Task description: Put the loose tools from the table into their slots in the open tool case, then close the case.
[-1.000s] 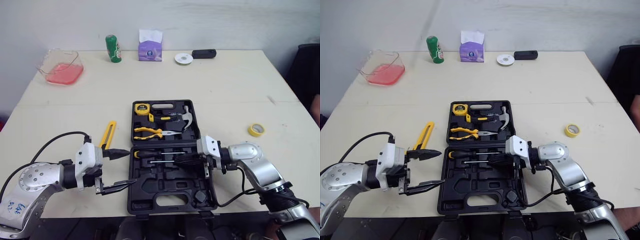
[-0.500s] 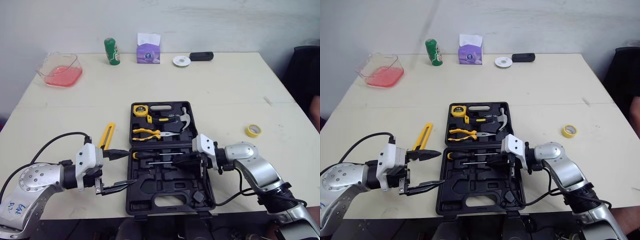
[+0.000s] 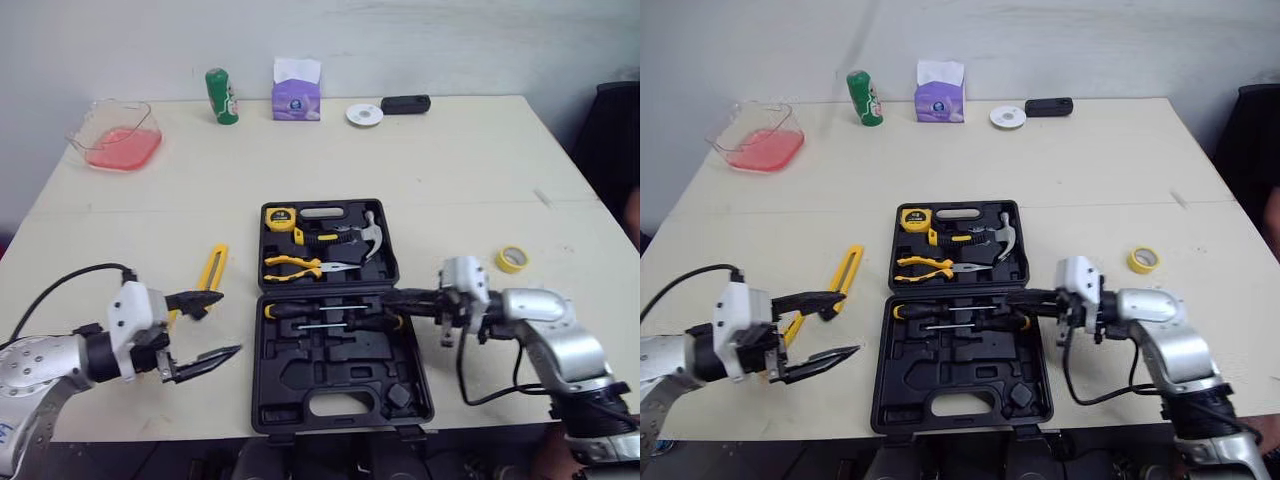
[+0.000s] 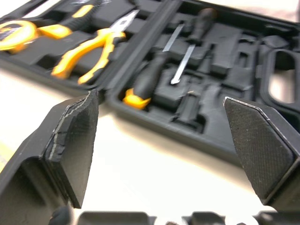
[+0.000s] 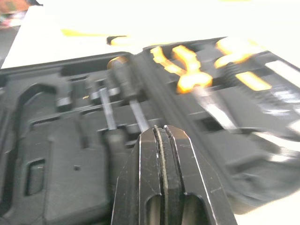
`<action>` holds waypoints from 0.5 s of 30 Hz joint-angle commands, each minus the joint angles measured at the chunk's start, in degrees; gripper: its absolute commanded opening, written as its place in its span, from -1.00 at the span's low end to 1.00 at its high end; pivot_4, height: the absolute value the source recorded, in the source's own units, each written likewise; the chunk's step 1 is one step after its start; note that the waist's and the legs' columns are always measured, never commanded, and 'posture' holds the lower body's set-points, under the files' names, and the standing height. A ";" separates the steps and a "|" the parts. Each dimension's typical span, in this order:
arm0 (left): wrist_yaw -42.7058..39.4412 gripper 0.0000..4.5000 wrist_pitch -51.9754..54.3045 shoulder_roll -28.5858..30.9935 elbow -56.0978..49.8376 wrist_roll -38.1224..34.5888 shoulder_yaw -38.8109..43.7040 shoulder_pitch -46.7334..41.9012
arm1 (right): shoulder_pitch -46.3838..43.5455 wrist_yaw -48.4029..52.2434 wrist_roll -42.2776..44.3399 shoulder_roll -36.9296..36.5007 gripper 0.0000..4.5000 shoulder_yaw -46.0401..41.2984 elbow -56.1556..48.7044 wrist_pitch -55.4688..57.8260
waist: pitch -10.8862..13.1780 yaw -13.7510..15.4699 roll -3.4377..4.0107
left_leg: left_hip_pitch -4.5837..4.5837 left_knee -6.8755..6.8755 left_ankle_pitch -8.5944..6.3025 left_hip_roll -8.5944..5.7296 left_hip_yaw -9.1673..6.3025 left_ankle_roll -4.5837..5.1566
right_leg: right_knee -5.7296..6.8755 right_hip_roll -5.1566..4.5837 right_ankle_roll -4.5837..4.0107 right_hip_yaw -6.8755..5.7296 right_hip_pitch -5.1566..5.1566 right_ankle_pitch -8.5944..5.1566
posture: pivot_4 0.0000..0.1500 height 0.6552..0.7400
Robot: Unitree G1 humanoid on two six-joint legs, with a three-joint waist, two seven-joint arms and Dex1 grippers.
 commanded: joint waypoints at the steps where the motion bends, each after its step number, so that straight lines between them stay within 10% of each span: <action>1: 1.70 1.00 1.58 -0.98 1.33 -2.53 8.09 2.33 | 2.58 -1.81 2.18 -3.28 -0.71 -8.26 -0.99 0.30 | 0.01 -0.02 -0.02 | 0.00 -0.01 -0.01 0.01 0.01 0.00 | -0.01 0.00 0.00 0.00 0.00 0.00 | 1.00 1.00; 9: 2.47 1.00 -5.64 -5.21 13.47 1.96 22.90 10.31 | 7.48 -4.86 -4.82 -8.43 0.89 -22.92 14.91 -19.45 | 0.08 -0.18 -0.13 | -0.05 -0.03 -0.05 0.02 0.32 0.06 | 0.00 0.08 0.00 0.04 -0.23 0.00 | 1.00 1.00; 15: 4.16 1.00 -12.04 -7.58 23.49 3.42 28.79 11.22 | 7.87 -7.67 -8.65 -9.71 0.99 -26.91 31.37 -34.21 | 0.11 -0.32 -0.17 | -0.03 -0.03 -0.10 0.06 0.38 0.09 | 0.03 0.08 -0.02 0.08 -0.29 -0.01 | 1.00 1.00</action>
